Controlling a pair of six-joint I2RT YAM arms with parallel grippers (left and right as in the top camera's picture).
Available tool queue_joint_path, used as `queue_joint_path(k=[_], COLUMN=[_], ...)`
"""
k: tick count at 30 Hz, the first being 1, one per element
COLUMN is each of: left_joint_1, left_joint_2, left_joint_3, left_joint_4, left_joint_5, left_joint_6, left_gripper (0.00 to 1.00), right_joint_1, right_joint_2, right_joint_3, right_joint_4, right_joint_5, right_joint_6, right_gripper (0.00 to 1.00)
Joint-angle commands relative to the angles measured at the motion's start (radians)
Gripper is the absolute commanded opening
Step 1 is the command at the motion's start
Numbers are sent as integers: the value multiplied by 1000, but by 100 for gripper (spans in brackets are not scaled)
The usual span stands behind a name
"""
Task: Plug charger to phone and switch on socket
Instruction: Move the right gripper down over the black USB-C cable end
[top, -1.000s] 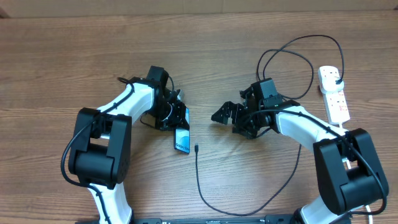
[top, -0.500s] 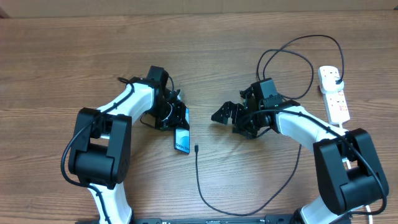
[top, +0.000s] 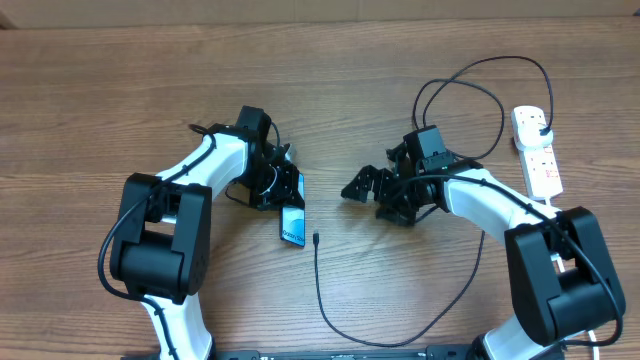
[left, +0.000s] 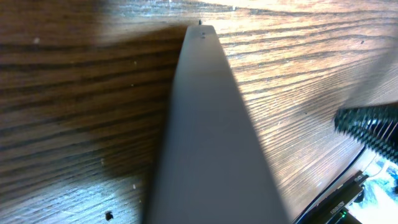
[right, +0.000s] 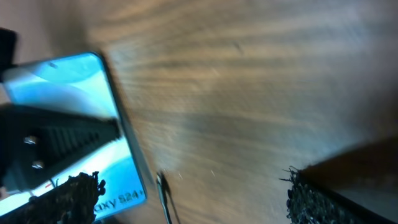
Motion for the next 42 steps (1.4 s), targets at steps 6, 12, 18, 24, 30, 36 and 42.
queue_joint_path(k=[6,12,18,24,30,36,42], left_joint_1=[-2,-2,-2,-2,-2,-2,-2], left_joint_2=[37,37,37,37,37,37,37], left_joint_3=[-38,-38,-38,-38,-38,-38,-38], left_joint_4=[-13,-11,-7,-7,-7,-7,-9], left_joint_5=[-133,-133,-133,-134,-133,-133,-133], left_joint_6=[-58,-58,-58,-58,-58,-58,-58], left_gripper=[4,4,4,4,4,4,4], right_joint_1=[32,142,307,481,539,539,553], right_joint_2=[-104,-177,-174,-164,-162,-158,-137], right_joint_3=[156,287,300,300,300,300,300], right_joint_4=[-339,-476,-487,-473,-412,-404,-400], right_joint_5=[245,306,482,627,629,628,628], right_joint_6=[-1,18,235,341,337,338,338], right_gripper=[100,100,100,100,100,91,80])
